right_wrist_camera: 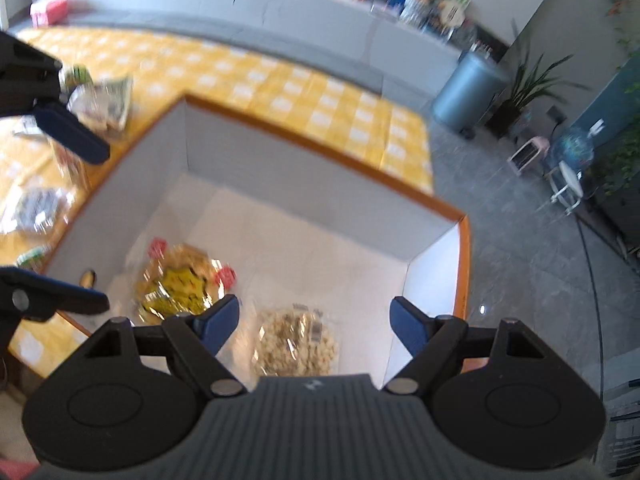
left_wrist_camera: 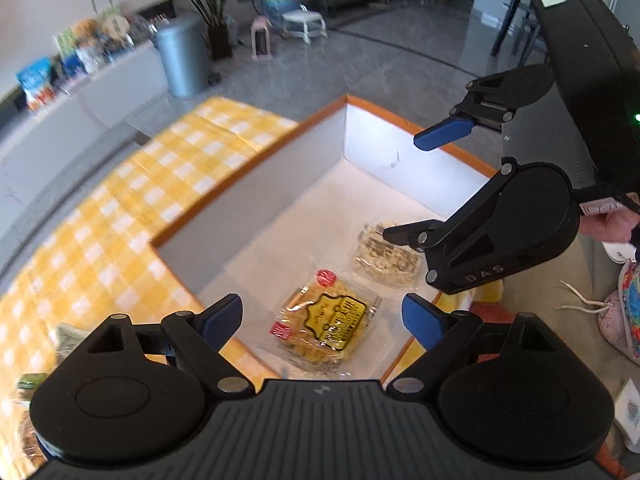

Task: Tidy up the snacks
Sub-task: 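Withdraw both tools from the box back over the table, then grasp the yogurt hawthorn ball pack with the left gripper while the right grasps the fruit chip bag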

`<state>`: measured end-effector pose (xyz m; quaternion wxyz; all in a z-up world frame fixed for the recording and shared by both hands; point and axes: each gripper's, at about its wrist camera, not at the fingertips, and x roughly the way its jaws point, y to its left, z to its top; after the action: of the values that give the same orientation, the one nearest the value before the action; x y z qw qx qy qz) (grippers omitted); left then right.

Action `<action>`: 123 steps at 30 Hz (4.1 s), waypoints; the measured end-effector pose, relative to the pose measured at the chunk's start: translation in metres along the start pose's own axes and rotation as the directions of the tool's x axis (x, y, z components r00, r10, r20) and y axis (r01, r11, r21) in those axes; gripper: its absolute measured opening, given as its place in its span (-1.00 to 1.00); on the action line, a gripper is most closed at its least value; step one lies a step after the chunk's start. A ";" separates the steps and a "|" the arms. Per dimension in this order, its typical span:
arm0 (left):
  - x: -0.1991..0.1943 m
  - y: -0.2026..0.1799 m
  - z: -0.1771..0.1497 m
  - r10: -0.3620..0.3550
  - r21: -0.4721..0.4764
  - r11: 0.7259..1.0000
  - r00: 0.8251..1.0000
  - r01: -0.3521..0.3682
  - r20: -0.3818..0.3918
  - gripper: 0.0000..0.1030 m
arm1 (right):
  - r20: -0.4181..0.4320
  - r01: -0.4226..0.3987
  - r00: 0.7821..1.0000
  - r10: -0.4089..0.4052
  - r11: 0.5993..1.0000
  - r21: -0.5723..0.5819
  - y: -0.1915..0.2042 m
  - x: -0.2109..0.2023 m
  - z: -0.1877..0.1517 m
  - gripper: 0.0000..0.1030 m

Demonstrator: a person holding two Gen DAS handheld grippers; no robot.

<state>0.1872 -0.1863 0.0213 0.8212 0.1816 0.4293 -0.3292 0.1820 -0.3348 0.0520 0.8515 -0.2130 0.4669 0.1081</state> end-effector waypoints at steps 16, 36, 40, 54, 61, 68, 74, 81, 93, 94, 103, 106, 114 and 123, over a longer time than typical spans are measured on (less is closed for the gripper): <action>-0.087 0.023 -0.084 0.198 -0.245 0.957 0.968 -0.156 0.155 1.00 | 0.420 -0.076 0.907 0.023 0.991 0.109 0.079 -0.077 -0.004 0.55; -0.082 0.059 -0.256 0.321 -0.604 0.783 0.928 -0.147 0.190 0.77 | 0.461 -0.117 0.886 -0.053 0.936 0.333 0.227 -0.041 -0.068 0.46; -0.069 0.061 -0.265 0.291 -0.612 0.781 0.939 -0.123 0.183 0.62 | 0.411 -0.093 0.910 -0.053 0.940 0.327 0.237 -0.028 -0.077 0.18; -0.035 0.078 -0.238 0.281 -0.397 0.897 0.943 -0.194 0.176 0.55 | 0.330 -0.132 0.944 0.012 0.930 0.344 0.247 0.011 -0.058 -0.15; -0.023 0.108 -0.222 0.182 -0.232 0.962 0.970 -0.142 0.160 0.73 | 0.333 -0.148 0.942 0.028 0.929 0.341 0.242 0.023 -0.035 -0.18; 0.001 0.115 -0.206 0.101 -0.117 0.989 0.987 -0.086 0.122 0.76 | 0.335 -0.158 0.941 0.048 0.938 0.309 0.232 0.041 -0.019 -0.18; 0.025 0.113 -0.200 0.083 -0.085 0.993 0.993 -0.076 0.080 0.83 | 0.333 -0.156 0.941 0.058 0.949 0.275 0.232 0.049 -0.013 -0.18; 0.031 0.100 -0.202 0.125 -0.050 0.991 0.989 -0.121 0.080 0.71 | 0.333 -0.160 0.940 0.069 0.954 0.254 0.234 0.057 -0.013 -0.16; 0.015 0.089 -0.211 0.239 -0.248 0.947 0.963 -0.203 0.124 0.40 | 0.352 -0.167 0.932 0.080 0.960 0.225 0.233 0.059 -0.012 -0.14; 0.012 0.091 -0.212 0.252 -0.279 0.937 0.960 -0.210 0.125 0.39 | 0.356 -0.168 0.931 0.081 0.961 0.221 0.233 0.058 -0.011 -0.14; -0.035 0.114 -0.232 0.391 -0.510 0.818 0.907 -0.265 0.155 0.34 | 0.427 -0.198 0.896 0.123 0.971 0.136 0.238 0.043 0.009 -0.14; -0.044 0.124 -0.235 0.412 -0.548 0.794 0.896 -0.263 0.165 0.34 | 0.438 -0.222 0.885 0.157 0.970 0.101 0.240 0.046 0.019 -0.12; -0.040 0.134 -0.236 0.436 -0.590 0.757 0.890 -0.281 0.135 0.34 | 0.417 -0.164 0.900 0.124 0.985 0.060 0.239 0.077 0.054 0.45; -0.025 0.134 -0.235 0.440 -0.588 0.748 0.893 -0.308 0.092 0.34 | 0.382 -0.228 0.908 0.170 0.967 0.111 0.246 0.107 0.069 0.59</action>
<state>0.1324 0.0567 -0.0888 0.9300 -0.0222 0.3653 -0.0350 0.1976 -0.0867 -0.0696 0.9223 -0.0740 0.3245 0.1966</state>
